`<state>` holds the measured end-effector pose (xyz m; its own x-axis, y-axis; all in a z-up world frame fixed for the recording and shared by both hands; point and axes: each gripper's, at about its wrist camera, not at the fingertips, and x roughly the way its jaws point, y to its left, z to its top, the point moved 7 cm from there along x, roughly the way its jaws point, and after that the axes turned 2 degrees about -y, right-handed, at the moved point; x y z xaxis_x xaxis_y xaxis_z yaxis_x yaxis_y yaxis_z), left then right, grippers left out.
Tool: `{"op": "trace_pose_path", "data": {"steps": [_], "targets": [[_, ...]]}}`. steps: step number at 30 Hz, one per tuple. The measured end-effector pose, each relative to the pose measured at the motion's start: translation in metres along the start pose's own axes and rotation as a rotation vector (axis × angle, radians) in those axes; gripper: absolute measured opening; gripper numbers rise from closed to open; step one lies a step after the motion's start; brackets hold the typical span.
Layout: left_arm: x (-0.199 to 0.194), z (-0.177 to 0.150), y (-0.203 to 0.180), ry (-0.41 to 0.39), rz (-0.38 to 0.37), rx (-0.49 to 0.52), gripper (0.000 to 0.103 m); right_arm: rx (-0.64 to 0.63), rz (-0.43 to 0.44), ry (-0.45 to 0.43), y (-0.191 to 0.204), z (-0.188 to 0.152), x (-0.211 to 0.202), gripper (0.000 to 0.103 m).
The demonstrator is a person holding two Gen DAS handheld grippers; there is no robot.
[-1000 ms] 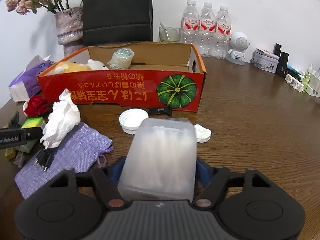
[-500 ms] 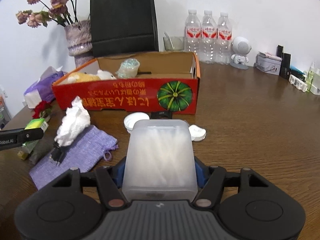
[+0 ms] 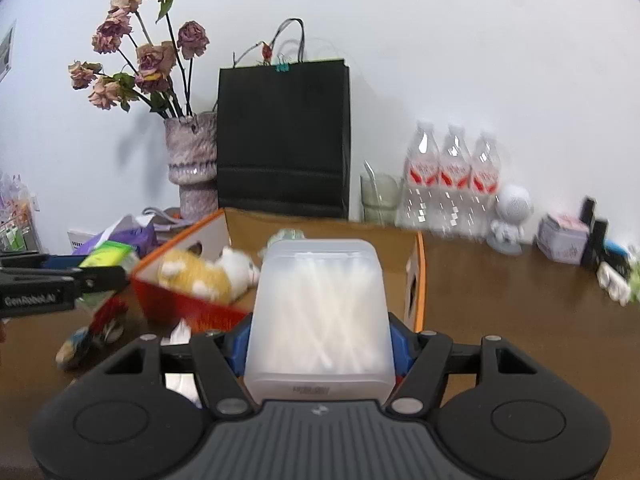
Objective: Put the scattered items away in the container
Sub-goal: 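Carry the tissue pack and swab box into the cardboard box and release both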
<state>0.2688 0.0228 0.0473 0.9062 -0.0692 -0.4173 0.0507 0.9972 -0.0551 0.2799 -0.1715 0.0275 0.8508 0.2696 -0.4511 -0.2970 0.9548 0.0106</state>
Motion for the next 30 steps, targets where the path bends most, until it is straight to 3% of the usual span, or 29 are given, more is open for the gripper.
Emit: {"op": "trace_pose_path", "data": {"steps": [7,10,17,25,27,29,30], "targets": [[0.066,0.028,-0.013,0.103,-0.049,-0.03,0.046,0.017,0.023,0.071,-0.007,0.034,0.055,0.064],[0.098,0.031,-0.016,0.147,-0.025,-0.019,0.047,0.015,0.012,0.119,-0.01,0.035,0.084,0.064],[0.155,0.015,-0.017,0.245,0.024,-0.018,0.047,0.038,0.007,0.221,-0.015,0.021,0.139,0.064],[0.185,-0.003,-0.021,0.288,0.068,0.029,0.05,0.043,-0.012,0.335,-0.018,-0.006,0.181,0.064],[0.185,-0.004,-0.022,0.278,0.068,0.046,0.062,0.066,-0.022,0.357,-0.022,-0.01,0.188,0.064],[0.184,-0.002,-0.024,0.261,0.069,0.049,0.103,0.082,-0.016,0.364,-0.024,-0.012,0.191,0.067],[0.181,0.001,-0.024,0.245,0.085,0.054,0.103,0.08,0.003,0.371,-0.022,-0.013,0.191,0.076]]}}
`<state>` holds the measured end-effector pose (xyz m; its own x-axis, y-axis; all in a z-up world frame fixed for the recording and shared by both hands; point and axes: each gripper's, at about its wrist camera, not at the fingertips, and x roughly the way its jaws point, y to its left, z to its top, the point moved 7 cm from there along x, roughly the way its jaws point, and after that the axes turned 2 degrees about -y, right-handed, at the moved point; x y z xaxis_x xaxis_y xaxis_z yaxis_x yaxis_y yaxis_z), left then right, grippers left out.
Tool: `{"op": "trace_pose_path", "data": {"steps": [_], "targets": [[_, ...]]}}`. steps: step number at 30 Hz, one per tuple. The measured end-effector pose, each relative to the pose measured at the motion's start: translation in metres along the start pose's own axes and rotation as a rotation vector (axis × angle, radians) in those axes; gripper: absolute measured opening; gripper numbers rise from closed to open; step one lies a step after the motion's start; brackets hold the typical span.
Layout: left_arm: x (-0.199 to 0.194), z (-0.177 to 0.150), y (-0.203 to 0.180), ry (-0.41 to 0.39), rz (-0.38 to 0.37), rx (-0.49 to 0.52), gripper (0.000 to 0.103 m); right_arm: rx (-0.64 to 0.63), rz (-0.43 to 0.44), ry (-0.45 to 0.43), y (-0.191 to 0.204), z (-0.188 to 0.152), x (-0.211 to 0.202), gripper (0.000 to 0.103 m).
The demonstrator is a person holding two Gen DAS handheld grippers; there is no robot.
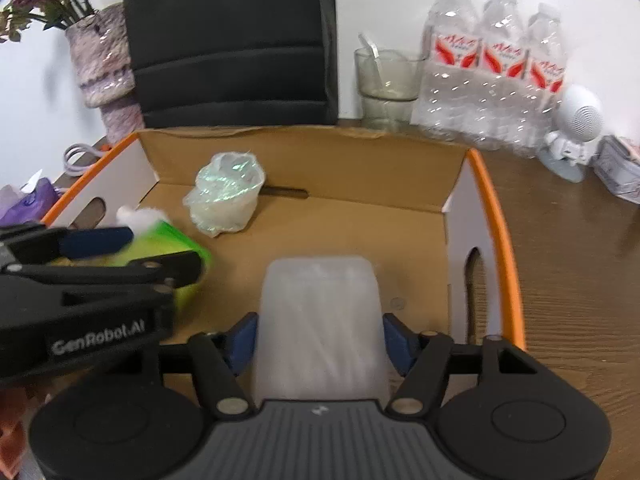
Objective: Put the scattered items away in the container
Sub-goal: 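Carry the tissue pack and swab box into the cardboard box and release both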
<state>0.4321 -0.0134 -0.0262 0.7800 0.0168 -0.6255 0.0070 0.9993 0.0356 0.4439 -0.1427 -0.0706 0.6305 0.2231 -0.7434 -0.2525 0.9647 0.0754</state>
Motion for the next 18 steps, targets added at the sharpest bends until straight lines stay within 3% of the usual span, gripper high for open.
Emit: {"op": "trace_pose_path", "data": {"steps": [3,8,18], "targets": [[-0.013,0.006,0.001,-0.062,0.0,0.029,0.103,-0.047,0.07,0.006,0.014,-0.003,-0.008,0.103],[-0.025,0.008,0.009,-0.067,0.011,-0.006,0.103,-0.14,0.023,-0.045,0.032,0.0,-0.029,0.103],[-0.064,0.002,0.023,-0.088,0.022,-0.043,0.103,-0.113,-0.008,-0.077,0.028,-0.004,-0.064,0.103]]}}
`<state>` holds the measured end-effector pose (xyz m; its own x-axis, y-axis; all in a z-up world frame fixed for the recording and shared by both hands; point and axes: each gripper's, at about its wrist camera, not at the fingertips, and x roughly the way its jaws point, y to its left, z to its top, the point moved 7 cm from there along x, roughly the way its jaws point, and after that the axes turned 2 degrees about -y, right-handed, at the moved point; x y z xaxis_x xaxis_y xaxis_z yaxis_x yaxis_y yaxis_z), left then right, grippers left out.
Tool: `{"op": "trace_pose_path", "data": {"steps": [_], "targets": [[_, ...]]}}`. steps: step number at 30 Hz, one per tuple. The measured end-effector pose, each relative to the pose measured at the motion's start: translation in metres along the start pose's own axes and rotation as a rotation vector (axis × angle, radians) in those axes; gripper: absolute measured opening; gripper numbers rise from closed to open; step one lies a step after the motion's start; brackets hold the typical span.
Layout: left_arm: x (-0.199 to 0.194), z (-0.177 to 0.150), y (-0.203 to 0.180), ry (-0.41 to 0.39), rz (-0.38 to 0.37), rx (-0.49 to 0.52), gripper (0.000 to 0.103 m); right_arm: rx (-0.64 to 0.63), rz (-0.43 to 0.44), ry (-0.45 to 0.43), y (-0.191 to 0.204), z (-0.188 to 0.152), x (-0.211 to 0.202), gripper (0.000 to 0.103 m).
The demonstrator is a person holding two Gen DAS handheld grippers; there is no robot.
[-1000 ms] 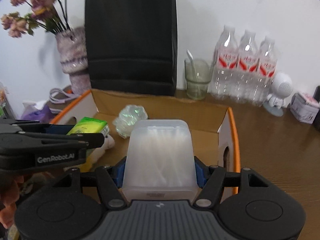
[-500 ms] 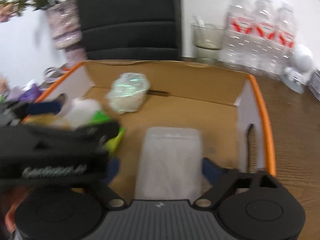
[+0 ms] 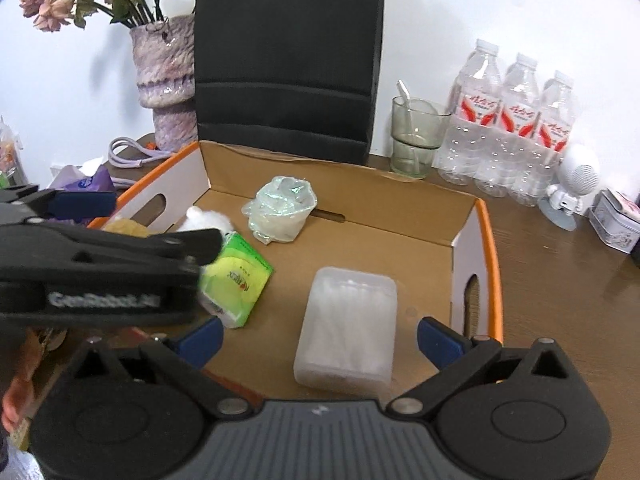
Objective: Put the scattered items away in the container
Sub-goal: 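Carry the tissue pack and swab box into the cardboard box and release both, then grasp the patterned tissue pack with the left tool while the right tool grasps the white cream jar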
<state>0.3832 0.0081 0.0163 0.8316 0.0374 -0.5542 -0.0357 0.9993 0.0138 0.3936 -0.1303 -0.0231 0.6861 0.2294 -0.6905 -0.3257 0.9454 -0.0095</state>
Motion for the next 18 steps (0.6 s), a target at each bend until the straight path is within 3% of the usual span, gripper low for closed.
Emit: {"op": "trace_pose_path", "data": {"steps": [18], "targets": [[-0.087,-0.017,0.029,-0.055,0.004,0.013,0.103,-0.031,-0.039,-0.049,0.016,-0.024,-0.069,0.103]]}}
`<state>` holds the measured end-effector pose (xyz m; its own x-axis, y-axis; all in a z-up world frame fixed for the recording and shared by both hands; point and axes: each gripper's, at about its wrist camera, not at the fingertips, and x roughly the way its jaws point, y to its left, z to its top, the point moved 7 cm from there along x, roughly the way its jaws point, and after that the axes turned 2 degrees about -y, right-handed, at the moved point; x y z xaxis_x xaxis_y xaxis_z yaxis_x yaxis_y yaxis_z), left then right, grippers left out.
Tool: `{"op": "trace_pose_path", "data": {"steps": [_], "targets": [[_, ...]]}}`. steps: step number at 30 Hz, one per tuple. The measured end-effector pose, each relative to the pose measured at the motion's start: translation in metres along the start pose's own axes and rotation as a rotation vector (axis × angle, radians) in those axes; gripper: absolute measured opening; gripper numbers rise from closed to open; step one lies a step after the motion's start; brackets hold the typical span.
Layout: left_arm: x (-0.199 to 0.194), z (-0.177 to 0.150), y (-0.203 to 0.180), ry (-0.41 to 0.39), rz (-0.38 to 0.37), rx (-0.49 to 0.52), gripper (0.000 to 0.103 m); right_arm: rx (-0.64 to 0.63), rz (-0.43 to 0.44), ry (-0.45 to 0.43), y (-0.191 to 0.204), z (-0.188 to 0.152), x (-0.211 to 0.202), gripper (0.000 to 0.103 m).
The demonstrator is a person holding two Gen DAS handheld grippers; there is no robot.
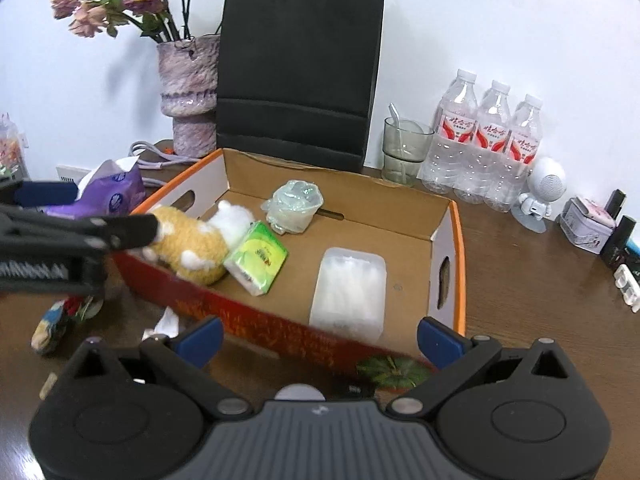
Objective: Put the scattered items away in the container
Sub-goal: 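Grasp the patterned tissue pack with the left tool while the right tool grasps the white cream jar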
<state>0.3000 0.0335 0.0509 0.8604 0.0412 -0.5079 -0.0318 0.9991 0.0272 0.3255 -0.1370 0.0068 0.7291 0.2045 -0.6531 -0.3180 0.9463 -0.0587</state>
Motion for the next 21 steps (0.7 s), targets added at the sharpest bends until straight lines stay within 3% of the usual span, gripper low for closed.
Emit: {"op": "trace_pose_path", "data": {"steps": [7,15,21], "targets": [[-0.019,-0.031,0.043,0.016,0.02,-0.015,0.103,-0.011,-0.017,0.0,-0.009,-0.032,-0.017,0.103],[-0.022,-0.086,0.106,0.062,0.056,-0.123,0.103,0.043,-0.01,-0.024,-0.027,-0.082,-0.021,0.103],[-0.013,-0.124,0.124,0.108,0.058,-0.18,0.103,0.109,-0.028,-0.029,-0.039,-0.113,-0.01,0.103]]}}
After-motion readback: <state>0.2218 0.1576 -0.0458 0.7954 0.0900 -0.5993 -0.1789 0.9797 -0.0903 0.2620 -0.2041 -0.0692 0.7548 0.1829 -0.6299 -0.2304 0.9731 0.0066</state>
